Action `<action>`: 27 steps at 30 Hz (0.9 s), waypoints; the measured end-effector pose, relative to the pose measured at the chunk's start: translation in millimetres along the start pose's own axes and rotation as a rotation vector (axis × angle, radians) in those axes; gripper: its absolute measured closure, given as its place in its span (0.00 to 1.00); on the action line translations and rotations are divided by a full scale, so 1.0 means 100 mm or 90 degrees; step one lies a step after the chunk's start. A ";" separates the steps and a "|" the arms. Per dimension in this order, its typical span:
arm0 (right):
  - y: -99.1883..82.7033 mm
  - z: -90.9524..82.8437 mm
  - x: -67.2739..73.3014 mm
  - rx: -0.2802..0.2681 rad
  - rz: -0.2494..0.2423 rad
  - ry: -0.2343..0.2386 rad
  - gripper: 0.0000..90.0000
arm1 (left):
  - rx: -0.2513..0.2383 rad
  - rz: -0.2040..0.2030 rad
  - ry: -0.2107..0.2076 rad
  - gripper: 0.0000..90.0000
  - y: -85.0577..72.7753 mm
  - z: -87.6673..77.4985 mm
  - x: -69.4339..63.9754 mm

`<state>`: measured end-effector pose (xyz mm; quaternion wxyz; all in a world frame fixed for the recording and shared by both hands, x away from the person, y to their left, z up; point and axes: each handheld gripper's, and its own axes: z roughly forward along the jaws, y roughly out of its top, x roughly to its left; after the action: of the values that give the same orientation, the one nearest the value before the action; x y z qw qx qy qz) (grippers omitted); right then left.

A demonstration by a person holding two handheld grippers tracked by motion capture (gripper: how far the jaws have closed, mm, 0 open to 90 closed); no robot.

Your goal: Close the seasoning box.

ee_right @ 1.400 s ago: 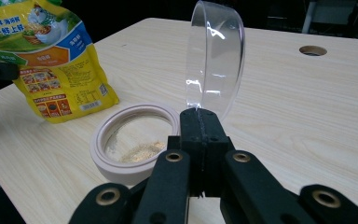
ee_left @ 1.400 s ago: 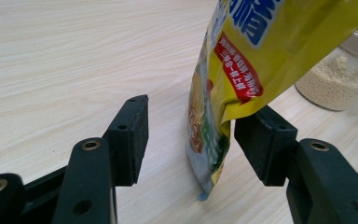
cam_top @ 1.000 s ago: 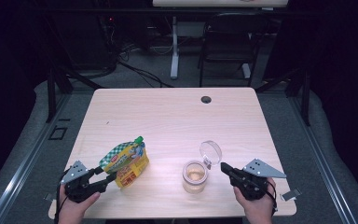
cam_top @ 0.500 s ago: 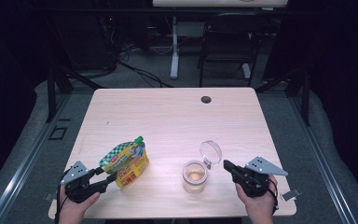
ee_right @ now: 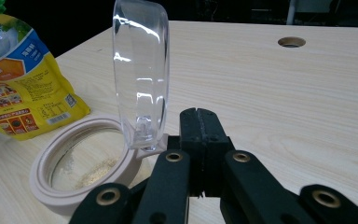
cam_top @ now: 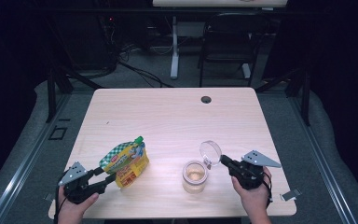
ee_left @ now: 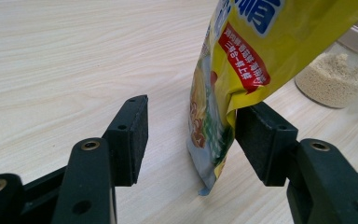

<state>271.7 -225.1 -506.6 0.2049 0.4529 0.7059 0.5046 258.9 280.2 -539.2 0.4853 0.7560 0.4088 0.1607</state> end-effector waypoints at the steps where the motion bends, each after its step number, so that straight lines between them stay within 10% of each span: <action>1: 0.00 0.01 0.00 0.000 0.000 0.001 1.00 | 0.004 0.004 0.003 0.50 0.00 0.00 0.00; 27: 0.02 0.10 -0.01 -0.005 0.009 0.006 1.00 | 0.004 0.005 0.005 0.50 -0.01 0.00 -0.03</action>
<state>281.0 -220.0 -508.8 0.1995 0.4547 0.7014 0.5114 256.4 278.2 -539.2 0.4810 0.7585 0.4078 0.1643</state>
